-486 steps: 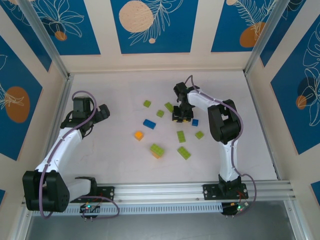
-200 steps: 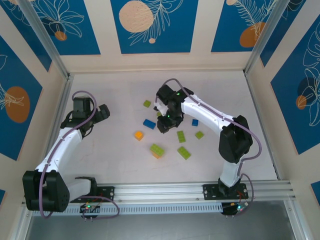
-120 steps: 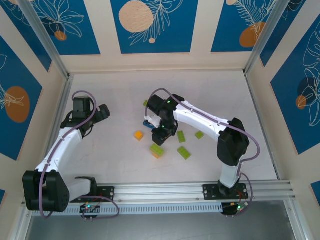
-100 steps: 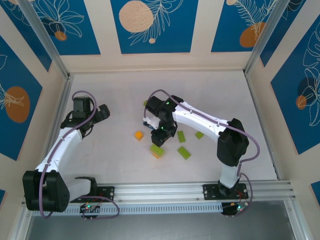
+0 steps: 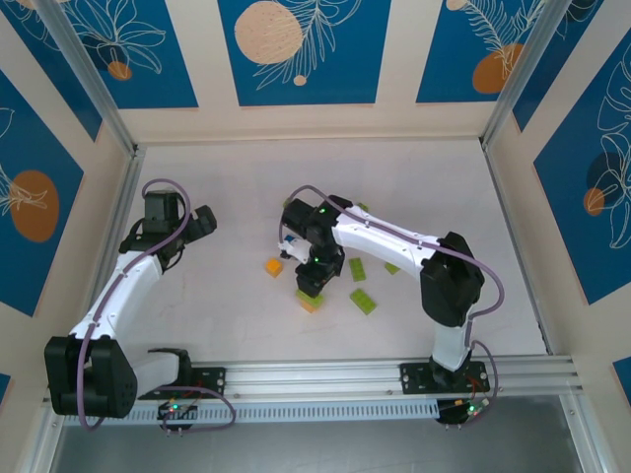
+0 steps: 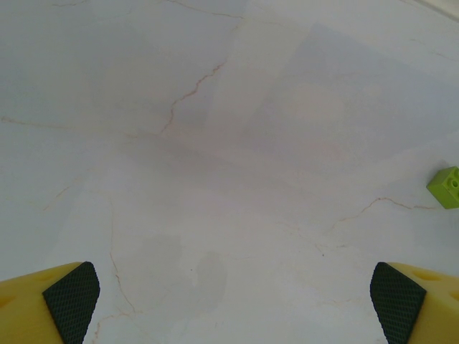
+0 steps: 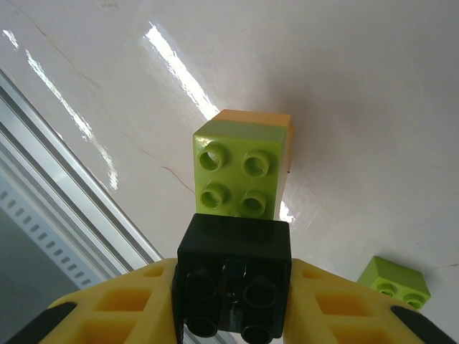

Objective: Assemble a carrot with lego

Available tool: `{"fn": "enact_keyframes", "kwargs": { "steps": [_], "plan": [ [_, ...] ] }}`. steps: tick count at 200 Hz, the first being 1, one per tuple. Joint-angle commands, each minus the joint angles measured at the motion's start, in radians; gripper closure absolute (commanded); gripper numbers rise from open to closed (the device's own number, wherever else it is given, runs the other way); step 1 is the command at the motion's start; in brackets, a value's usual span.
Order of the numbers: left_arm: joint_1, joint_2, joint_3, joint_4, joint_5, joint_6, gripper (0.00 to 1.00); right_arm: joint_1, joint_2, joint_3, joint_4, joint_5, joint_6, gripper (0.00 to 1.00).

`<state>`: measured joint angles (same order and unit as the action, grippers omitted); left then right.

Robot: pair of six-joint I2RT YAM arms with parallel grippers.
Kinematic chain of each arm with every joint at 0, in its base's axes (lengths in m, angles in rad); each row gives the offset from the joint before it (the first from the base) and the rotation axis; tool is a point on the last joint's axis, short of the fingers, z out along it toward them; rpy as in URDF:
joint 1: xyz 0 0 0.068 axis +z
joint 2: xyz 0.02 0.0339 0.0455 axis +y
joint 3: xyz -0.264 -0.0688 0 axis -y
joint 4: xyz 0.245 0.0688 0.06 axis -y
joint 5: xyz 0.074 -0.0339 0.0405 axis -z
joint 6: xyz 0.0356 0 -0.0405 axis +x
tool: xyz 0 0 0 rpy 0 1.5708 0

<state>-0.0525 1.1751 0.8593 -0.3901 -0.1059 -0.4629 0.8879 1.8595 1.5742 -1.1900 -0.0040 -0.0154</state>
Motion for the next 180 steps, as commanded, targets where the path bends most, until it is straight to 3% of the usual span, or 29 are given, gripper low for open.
{"fn": "enact_keyframes", "kwargs": {
  "steps": [1,180],
  "plan": [
    [0.009,-0.01,0.001,-0.02,-0.006,0.005,0.0,0.012,0.013,-0.014,-0.005,-0.009,-0.027,0.64],
    [0.009,-0.005,0.0,-0.018,-0.008,0.006,0.0,0.031,0.05,-0.035,0.017,0.012,-0.045,0.64]
  ]
}}
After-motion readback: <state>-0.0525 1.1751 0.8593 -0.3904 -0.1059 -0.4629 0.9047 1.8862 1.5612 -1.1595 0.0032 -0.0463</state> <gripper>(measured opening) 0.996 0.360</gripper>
